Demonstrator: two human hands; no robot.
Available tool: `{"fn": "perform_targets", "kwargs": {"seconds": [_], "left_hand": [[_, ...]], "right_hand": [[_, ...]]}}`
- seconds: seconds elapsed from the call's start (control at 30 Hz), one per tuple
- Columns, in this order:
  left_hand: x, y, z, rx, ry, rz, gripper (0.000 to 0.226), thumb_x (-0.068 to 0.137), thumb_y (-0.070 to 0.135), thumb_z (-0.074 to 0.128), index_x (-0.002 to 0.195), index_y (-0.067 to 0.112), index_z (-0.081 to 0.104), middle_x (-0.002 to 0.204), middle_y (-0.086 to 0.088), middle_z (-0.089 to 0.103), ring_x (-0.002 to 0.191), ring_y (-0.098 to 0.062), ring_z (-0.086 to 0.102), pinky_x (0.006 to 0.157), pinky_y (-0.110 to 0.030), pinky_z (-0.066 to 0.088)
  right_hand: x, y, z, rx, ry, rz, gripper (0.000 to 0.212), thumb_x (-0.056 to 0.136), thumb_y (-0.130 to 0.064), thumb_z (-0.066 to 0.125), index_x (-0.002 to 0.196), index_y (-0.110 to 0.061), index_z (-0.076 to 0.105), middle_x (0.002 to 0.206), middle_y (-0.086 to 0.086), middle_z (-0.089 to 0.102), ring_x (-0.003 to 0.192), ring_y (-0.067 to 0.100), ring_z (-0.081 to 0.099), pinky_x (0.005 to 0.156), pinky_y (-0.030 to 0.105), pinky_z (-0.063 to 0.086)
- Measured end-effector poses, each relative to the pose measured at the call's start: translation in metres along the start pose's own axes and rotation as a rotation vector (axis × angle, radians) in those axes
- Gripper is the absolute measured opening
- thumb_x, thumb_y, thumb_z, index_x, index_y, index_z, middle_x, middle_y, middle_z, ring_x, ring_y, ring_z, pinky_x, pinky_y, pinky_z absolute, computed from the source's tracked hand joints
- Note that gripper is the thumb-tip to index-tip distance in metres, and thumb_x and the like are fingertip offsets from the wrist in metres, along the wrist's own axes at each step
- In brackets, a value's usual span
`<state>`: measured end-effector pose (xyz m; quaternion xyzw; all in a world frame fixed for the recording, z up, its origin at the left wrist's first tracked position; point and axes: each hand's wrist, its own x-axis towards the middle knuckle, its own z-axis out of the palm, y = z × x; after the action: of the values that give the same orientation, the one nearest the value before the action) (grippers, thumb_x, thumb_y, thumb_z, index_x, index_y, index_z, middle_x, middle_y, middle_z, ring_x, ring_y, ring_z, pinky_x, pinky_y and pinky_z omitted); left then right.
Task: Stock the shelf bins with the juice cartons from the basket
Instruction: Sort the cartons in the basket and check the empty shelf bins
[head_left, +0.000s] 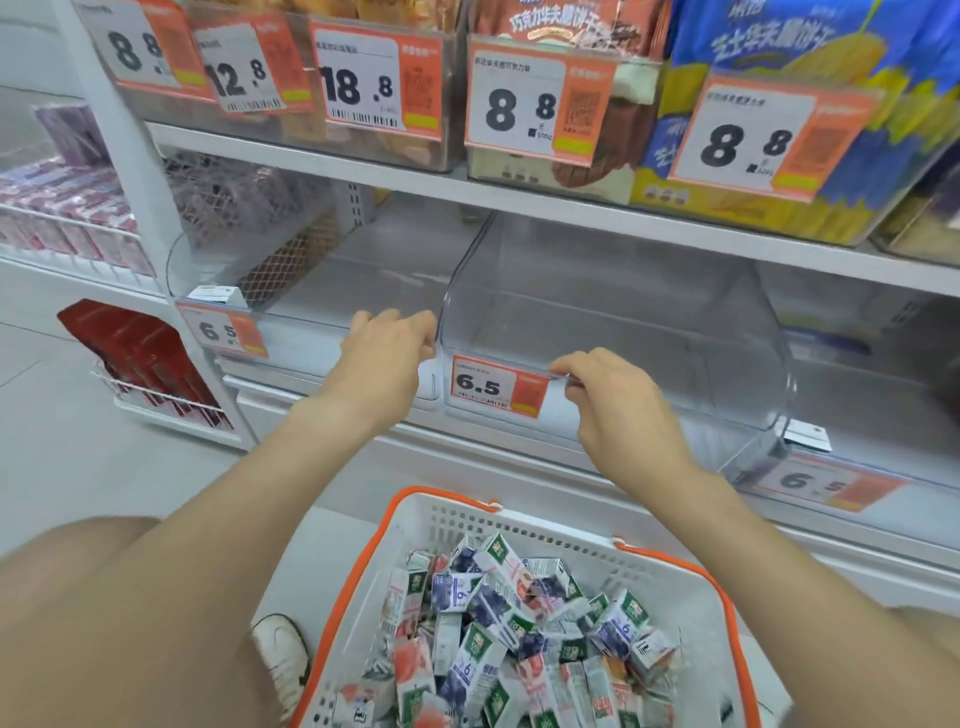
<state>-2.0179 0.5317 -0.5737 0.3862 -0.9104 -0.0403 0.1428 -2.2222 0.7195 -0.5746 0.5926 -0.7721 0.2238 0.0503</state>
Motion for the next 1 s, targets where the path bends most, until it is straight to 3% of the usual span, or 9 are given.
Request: {"fn": "perform_targets", "kwargs": {"seconds": [0.27, 0.43, 0.57, 0.77, 1.0], "left_hand": [[-0.013, -0.011, -0.006, 0.004, 0.042, 0.127, 0.04, 0.091, -0.007, 0.058, 0.094, 0.029, 0.041, 0.082, -0.002, 0.052, 0.083, -0.032, 0.046, 0.075, -0.046, 0.041], [-0.019, -0.011, -0.01, 0.008, 0.094, 0.109, 0.055, 0.087, -0.011, 0.057, 0.091, 0.037, 0.031, 0.081, 0.003, 0.046, 0.082, -0.032, 0.045, 0.076, -0.051, 0.047], [-0.033, -0.004, -0.002, -0.001, 0.027, 0.082, 0.059, 0.086, -0.011, 0.058, 0.088, 0.04, 0.029, 0.08, 0.008, 0.043, 0.084, -0.029, 0.046, 0.078, -0.052, 0.048], [-0.046, 0.001, 0.005, -0.078, -0.056, 0.031, 0.031, 0.101, -0.003, 0.05, 0.096, 0.027, 0.044, 0.09, 0.003, 0.041, 0.086, -0.028, 0.036, 0.086, -0.056, 0.046], [-0.044, -0.005, -0.005, -0.153, -0.111, 0.064, 0.019, 0.108, 0.006, 0.043, 0.099, 0.021, 0.048, 0.095, 0.0, 0.046, 0.089, -0.03, 0.038, 0.093, -0.062, 0.044]], "right_hand": [[-0.016, -0.009, -0.006, -0.038, -0.064, 0.014, 0.046, 0.09, 0.004, 0.059, 0.122, -0.029, 0.06, 0.109, -0.008, 0.06, 0.096, 0.023, 0.061, 0.07, 0.039, 0.05], [-0.02, -0.003, -0.009, -0.004, -0.089, 0.019, 0.046, 0.087, 0.009, 0.056, 0.116, -0.027, 0.058, 0.107, -0.006, 0.06, 0.095, 0.025, 0.06, 0.074, 0.044, 0.053], [-0.022, -0.004, -0.008, 0.053, -0.083, -0.013, 0.047, 0.085, 0.014, 0.056, 0.108, -0.026, 0.055, 0.101, -0.004, 0.059, 0.09, 0.022, 0.058, 0.076, 0.045, 0.053], [-0.027, -0.004, -0.007, 0.088, -0.08, -0.039, 0.053, 0.083, 0.017, 0.056, 0.099, -0.032, 0.045, 0.098, -0.007, 0.056, 0.087, 0.016, 0.055, 0.078, 0.042, 0.048], [-0.028, -0.003, -0.002, 0.067, -0.14, -0.063, 0.056, 0.084, 0.016, 0.055, 0.101, -0.036, 0.04, 0.097, -0.012, 0.052, 0.083, 0.011, 0.049, 0.079, 0.036, 0.038]]}}
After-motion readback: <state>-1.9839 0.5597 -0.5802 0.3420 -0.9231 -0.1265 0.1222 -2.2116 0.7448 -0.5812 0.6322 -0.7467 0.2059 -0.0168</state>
